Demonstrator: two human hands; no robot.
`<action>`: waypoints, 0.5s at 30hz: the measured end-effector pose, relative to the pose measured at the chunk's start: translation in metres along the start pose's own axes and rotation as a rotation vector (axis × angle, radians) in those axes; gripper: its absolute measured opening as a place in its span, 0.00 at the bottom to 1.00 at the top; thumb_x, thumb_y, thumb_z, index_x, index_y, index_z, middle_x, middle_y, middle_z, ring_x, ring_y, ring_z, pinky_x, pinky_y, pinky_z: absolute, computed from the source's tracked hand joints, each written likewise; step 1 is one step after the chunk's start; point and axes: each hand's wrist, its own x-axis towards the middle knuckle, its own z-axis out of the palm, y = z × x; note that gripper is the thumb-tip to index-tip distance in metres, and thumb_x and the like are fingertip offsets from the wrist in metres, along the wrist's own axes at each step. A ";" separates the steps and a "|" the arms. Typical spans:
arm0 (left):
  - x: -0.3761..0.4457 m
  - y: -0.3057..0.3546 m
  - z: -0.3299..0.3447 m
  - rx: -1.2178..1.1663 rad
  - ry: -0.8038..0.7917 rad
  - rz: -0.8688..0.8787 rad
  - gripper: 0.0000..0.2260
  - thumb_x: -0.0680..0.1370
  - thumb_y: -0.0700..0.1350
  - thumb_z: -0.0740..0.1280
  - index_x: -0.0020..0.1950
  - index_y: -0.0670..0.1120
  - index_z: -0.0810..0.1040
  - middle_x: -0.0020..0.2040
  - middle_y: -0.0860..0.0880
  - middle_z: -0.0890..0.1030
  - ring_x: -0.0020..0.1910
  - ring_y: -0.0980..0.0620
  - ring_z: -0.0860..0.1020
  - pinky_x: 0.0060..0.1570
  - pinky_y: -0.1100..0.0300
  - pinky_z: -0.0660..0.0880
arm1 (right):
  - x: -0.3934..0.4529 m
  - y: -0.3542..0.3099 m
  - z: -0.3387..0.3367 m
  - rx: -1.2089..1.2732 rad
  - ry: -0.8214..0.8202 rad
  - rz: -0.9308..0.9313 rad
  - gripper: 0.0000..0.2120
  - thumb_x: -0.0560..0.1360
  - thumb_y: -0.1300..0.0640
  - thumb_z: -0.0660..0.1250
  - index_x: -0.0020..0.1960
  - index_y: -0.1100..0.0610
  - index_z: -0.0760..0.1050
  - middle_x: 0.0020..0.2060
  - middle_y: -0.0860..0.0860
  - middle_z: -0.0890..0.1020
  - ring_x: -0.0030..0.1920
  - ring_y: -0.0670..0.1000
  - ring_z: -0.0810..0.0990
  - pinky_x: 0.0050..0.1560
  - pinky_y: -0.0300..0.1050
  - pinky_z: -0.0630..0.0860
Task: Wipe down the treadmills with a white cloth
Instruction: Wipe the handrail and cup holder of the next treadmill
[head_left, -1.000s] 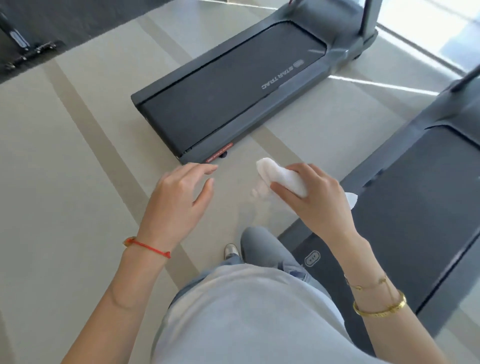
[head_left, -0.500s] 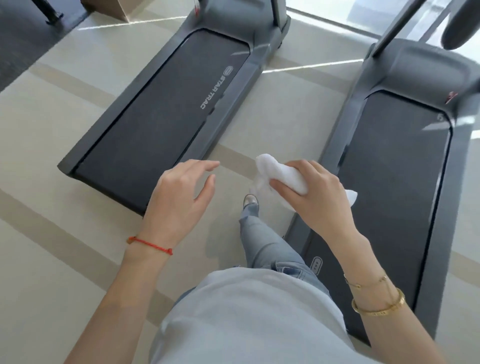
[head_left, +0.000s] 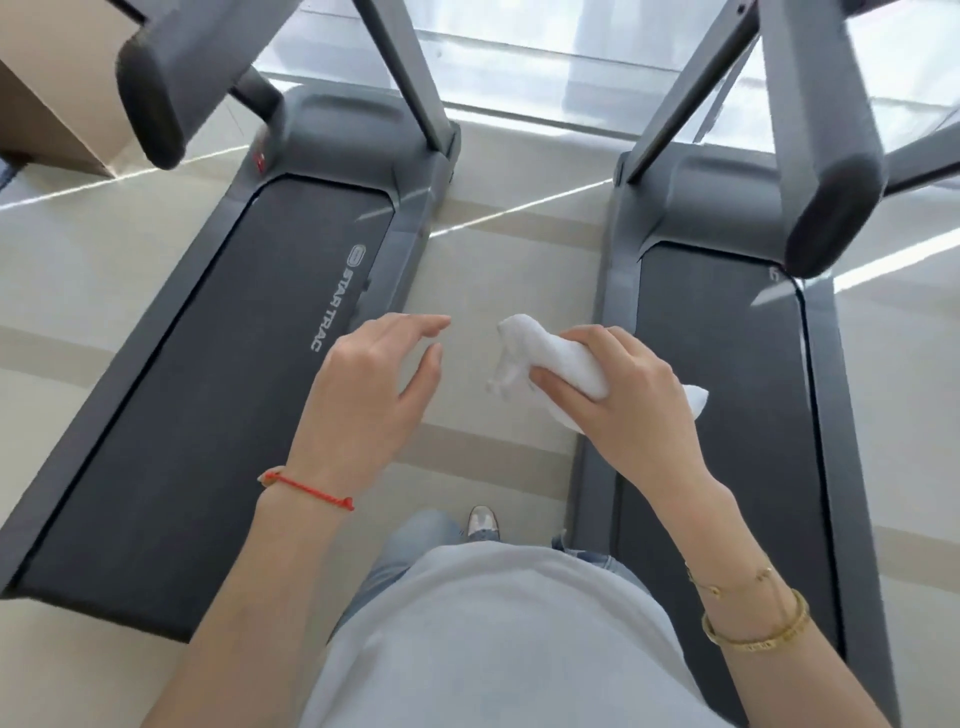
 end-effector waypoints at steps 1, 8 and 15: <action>0.019 -0.002 0.003 -0.005 -0.012 0.015 0.11 0.80 0.41 0.65 0.62 0.44 0.80 0.58 0.50 0.82 0.58 0.51 0.80 0.61 0.50 0.75 | 0.015 0.002 -0.001 -0.001 0.011 0.014 0.15 0.74 0.39 0.67 0.54 0.48 0.77 0.45 0.43 0.79 0.44 0.46 0.75 0.44 0.43 0.73; 0.146 -0.014 0.028 -0.056 -0.114 0.172 0.11 0.80 0.40 0.66 0.61 0.43 0.81 0.56 0.50 0.83 0.56 0.50 0.81 0.59 0.49 0.75 | 0.099 0.019 -0.004 0.003 0.148 0.139 0.17 0.74 0.40 0.67 0.55 0.51 0.78 0.47 0.46 0.80 0.45 0.49 0.77 0.47 0.46 0.74; 0.292 -0.016 0.064 -0.124 -0.219 0.371 0.11 0.81 0.42 0.65 0.61 0.45 0.80 0.57 0.52 0.82 0.56 0.52 0.80 0.59 0.56 0.75 | 0.188 0.039 -0.008 -0.066 0.334 0.250 0.18 0.75 0.39 0.66 0.55 0.51 0.78 0.48 0.46 0.80 0.46 0.47 0.77 0.48 0.44 0.75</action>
